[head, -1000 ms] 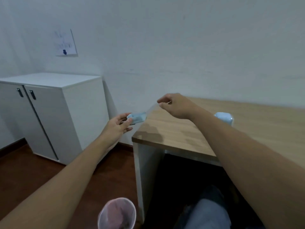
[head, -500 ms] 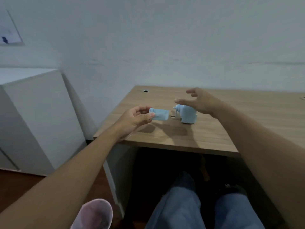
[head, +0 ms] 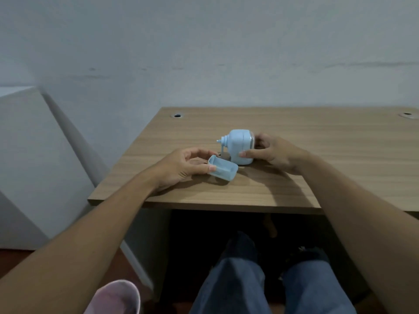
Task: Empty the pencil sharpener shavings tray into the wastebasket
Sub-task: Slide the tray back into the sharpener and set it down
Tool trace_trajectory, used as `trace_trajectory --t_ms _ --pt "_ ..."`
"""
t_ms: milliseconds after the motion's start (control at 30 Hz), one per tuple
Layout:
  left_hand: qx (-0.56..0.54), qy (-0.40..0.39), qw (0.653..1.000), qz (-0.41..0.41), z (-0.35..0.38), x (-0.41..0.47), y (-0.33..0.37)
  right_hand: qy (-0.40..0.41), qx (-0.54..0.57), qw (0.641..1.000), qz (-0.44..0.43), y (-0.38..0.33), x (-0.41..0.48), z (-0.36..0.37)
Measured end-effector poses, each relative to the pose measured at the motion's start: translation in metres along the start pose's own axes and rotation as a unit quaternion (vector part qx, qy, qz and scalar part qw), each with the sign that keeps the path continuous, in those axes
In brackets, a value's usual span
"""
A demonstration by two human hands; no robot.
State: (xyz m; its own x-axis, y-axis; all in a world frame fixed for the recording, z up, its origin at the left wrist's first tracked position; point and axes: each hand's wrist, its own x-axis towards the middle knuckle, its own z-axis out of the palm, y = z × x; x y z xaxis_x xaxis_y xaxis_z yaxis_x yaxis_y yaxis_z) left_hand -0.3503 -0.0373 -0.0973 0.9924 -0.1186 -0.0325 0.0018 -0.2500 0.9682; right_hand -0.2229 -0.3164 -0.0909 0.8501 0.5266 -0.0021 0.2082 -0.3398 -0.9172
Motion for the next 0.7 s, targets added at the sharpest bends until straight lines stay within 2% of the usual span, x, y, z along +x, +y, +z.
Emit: trace_trajectory --t_ms 467,700 --pt "-0.066 0.022 0.998 0.011 -0.008 0.03 -0.013 -0.049 0.03 0.998 -0.006 0.007 -0.001 -0.012" --pt "-0.04 0.018 0.998 0.034 -0.005 0.033 -0.01 -0.045 0.034 0.998 -0.018 0.009 0.002 -0.009"
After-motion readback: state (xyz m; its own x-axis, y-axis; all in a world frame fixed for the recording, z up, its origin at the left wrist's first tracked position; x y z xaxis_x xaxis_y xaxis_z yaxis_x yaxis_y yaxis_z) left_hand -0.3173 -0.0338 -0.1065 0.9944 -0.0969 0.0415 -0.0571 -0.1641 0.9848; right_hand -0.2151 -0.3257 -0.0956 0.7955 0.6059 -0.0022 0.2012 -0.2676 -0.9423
